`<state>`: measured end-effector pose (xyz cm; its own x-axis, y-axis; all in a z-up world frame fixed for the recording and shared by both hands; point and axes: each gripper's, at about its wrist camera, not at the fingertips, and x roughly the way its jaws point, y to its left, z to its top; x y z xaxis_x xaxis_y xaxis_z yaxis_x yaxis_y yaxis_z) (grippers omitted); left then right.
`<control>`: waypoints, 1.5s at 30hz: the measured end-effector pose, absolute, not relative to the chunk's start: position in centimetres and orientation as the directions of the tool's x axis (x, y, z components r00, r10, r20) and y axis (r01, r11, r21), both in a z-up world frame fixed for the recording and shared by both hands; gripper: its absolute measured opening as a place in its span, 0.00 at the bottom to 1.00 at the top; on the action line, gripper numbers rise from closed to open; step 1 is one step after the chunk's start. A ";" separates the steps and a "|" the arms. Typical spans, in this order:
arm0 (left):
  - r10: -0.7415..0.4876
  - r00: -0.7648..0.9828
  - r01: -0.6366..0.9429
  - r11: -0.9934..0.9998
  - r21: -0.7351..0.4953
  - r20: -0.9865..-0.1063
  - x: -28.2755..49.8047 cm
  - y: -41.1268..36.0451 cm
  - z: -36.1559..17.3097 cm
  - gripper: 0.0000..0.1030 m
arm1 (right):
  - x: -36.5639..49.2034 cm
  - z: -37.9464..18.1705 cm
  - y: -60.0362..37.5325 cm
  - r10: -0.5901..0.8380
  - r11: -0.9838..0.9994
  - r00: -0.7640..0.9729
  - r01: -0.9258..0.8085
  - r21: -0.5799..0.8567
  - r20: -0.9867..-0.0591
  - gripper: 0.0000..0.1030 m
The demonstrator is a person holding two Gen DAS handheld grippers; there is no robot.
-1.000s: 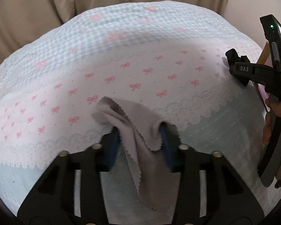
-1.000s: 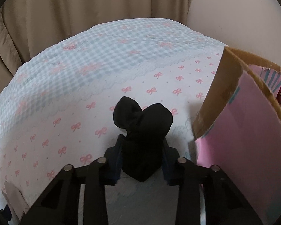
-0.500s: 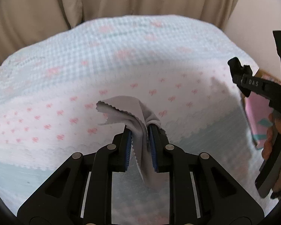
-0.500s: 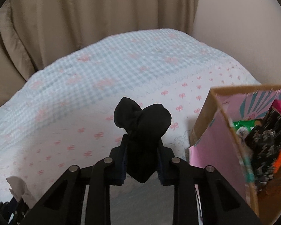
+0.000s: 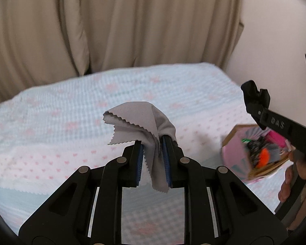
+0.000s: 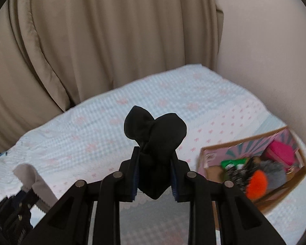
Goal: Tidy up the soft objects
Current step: 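Lift and carry the grey cloth and black item in both tools over the box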
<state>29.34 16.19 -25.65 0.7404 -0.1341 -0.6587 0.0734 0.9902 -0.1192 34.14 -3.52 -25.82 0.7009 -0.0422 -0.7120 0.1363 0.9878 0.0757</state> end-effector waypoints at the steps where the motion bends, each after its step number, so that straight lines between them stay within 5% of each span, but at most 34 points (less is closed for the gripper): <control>1: -0.144 0.742 0.083 0.989 -0.123 -0.655 29.2 15.8 -24.4 0.15 | 33.4 -24.3 -4.0 -0.038 0.988 0.709 0.130 0.078 -0.705 0.23; 9: -0.231 0.740 0.177 0.973 -0.149 -0.632 28.1 10.0 -17.5 0.15 | 28.7 -17.2 -8.9 -0.049 0.990 0.715 0.128 0.062 -0.697 0.23; 19: -0.297 0.684 0.237 0.954 -0.182 -0.666 27.9 -0.2 -15.7 0.15 | 25.3 -14.0 -18.8 -0.069 0.993 0.658 0.118 0.013 -0.750 0.23; 45: -0.184 0.427 0.105 0.983 -0.154 -0.885 34.5 -20.1 -32.4 0.15 | 35.5 -27.7 -32.9 0.235 0.968 0.351 -0.172 0.185 -0.906 0.23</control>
<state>34.49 -20.09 -32.36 0.4271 -0.1843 -0.8852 0.1046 0.9825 -0.1541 35.54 -32.93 -27.74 0.3510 0.2354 -0.9063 -0.1722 0.9676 0.1847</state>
